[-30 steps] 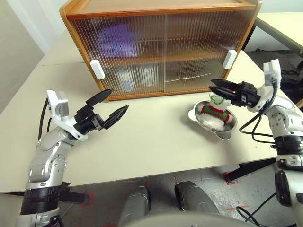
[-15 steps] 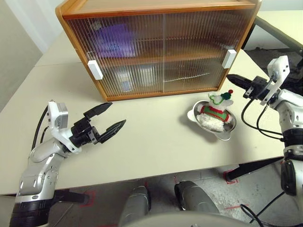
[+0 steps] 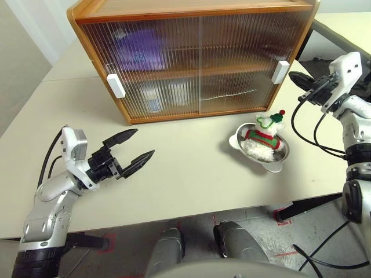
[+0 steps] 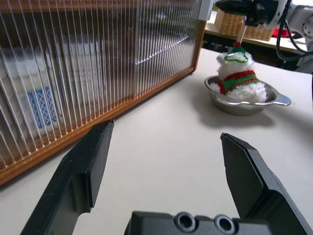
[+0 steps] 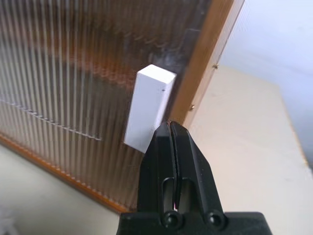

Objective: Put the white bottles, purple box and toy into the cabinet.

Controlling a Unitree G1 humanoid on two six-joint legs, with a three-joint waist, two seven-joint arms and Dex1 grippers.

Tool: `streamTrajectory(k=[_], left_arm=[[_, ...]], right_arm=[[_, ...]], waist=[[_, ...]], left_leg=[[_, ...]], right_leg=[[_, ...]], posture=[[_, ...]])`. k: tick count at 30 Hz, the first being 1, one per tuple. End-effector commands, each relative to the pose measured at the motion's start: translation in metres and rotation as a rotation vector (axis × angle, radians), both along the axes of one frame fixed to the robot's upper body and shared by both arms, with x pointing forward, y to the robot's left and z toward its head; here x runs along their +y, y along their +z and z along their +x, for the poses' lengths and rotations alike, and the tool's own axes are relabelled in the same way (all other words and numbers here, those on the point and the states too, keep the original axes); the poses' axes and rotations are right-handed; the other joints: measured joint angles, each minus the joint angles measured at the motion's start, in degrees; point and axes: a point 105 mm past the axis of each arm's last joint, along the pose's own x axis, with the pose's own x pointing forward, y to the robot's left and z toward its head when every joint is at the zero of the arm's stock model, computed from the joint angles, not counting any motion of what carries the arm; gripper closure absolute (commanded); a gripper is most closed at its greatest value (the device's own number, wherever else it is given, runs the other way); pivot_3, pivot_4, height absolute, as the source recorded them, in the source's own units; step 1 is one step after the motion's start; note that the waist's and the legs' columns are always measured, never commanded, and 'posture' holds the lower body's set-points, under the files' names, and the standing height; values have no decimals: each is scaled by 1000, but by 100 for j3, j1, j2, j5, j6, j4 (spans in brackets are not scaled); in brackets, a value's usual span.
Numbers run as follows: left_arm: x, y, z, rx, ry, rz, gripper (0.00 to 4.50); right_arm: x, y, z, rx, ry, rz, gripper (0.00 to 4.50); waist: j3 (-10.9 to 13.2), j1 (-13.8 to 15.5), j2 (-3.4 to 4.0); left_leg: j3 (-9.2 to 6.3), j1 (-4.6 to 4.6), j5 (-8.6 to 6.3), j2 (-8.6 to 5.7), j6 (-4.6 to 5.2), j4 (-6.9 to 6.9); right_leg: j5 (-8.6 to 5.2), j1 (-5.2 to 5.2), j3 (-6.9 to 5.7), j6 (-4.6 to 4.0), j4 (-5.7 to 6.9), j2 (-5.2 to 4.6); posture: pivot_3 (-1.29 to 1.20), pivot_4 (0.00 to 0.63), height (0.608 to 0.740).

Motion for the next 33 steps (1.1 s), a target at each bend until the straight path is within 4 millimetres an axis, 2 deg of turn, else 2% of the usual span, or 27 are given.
streamTrajectory(k=[1,16,33], left_arm=[[-2,-4,-2,8,-7,11,0],[-4,-3,-4,-7,-15,8,0],[-2,-6,-6,2,4,10,0]], right_arm=[[1,2,3,-7,-5,-18,4452],[31,0,7,-2,108,-17,4452],[81,2,12,7,267,19,4452]], waist=[[0,1,0],[-1,2,2],[-2,11,5]], left_leg=[[0,0,0,0,0,-2],[1,2,1,3,1,-11],[1,6,1,11,1,-14]], right_leg=[[0,0,0,0,0,0],[1,-2,-1,-1,0,2],[3,-3,-2,-9,2,8]], posture=[[-151,70,740],[-135,68,740],[-120,77,740]])
